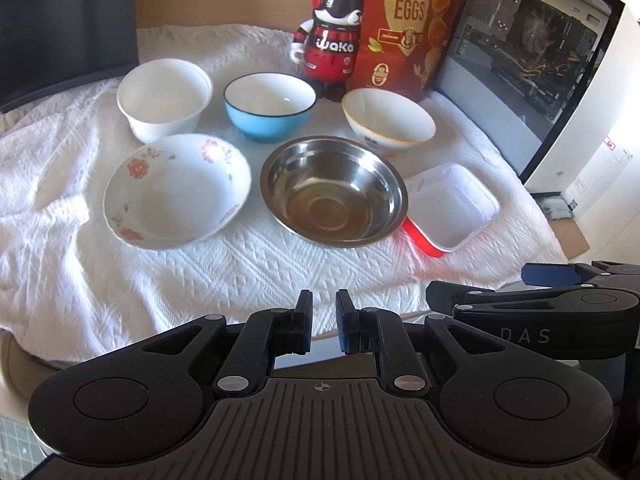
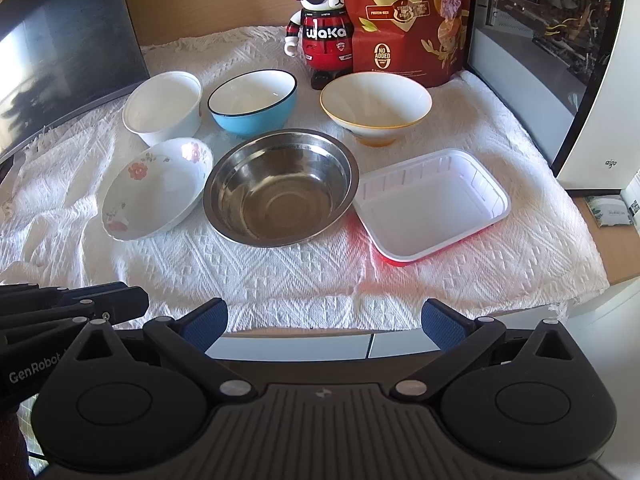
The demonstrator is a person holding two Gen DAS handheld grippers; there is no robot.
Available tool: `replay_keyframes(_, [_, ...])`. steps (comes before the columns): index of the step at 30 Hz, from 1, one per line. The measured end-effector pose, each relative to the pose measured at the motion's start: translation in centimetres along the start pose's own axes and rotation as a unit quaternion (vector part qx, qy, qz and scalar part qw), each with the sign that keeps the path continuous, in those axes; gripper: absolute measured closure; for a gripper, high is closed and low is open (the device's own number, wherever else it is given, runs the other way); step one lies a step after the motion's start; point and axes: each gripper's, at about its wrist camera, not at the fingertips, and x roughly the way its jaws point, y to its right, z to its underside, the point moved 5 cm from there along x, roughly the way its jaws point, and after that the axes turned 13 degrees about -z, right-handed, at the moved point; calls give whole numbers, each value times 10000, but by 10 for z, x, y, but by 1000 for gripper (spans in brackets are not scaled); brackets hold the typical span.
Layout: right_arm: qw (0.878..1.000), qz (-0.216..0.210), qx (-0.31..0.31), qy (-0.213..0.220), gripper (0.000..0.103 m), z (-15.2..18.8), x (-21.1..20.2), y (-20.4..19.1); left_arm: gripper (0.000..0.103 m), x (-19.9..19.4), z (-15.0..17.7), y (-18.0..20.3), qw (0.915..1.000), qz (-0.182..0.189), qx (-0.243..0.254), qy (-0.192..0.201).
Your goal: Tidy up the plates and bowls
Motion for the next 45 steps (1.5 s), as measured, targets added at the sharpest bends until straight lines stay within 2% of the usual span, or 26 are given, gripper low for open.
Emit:
replay_keyframes(6, [9997, 101, 158, 168, 0, -12, 3, 3, 87, 18, -17, -8, 9997, -7, 243, 14])
replay_keyframes(9, [9994, 141, 188, 272, 0, -18, 7, 5, 87, 22, -24, -7, 9993, 315, 138, 148])
replay_keyframes(12, [9977, 277, 126, 606, 0, -25, 7, 7, 87, 32, -35, -9, 9987, 283, 389, 155])
replay_keyframes(13, [9967, 387, 97, 707, 0, -26, 8, 9, 87, 37, -38, -12, 9981, 63, 613, 70])
replay_keyframes(18, [9911, 1058, -33, 804, 0, -32, 15, 39, 86, 68, -55, 3, 9948, 707, 640, -355])
replay_keyframes(19, [9906, 1108, -48, 797, 0, -33, 16, 48, 86, 74, -62, 9, 9940, 822, 644, -323])
replay_keyframes(22, [9903, 1116, -19, 827, 0, -42, 20, 80, 86, 93, -77, 28, 9922, 1031, 637, -292])
replay_keyframes(24, [9896, 1100, -78, 928, 0, -49, 24, 104, 86, 106, -87, 46, 9939, 816, 728, -113])
replay_keyframes(26, [9898, 1114, -18, 883, 0, -56, 30, 129, 86, 112, -96, 68, 9939, 771, 782, -55])
replay_keyframes(28, [9911, 1042, 127, 813, 0, -58, 39, 157, 85, 114, -108, 88, 9908, 1095, 796, 3])
replay_keyframes(32, [9944, 683, 319, 736, 0, -67, 53, 198, 86, 133, -126, 107, 9885, 1336, 700, -56])
replay_keyframes(37, [9951, 543, 533, 629, 0, -72, 62, 205, 85, 146, -133, 101, 9855, 1575, 498, -386])
replay_keyframes(39, [9941, 680, 592, 604, 0, -69, 64, 204, 85, 154, -132, 105, 9838, 1498, 688, -697])
replay_keyframes(40, [9935, 717, 688, 556, 0, -67, 65, 205, 85, 154, -130, 108, 9805, 1592, 840, -788])
replay_keyframes(41, [9932, 685, 792, 502, 0, -65, 67, 205, 85, 154, -127, 111, 9771, 1693, 998, -814])
replay_keyframes(45, [9915, 678, 1015, 444, 0, -57, 68, 202, 85, 155, -127, 117, 9740, 1746, 1260, -711])
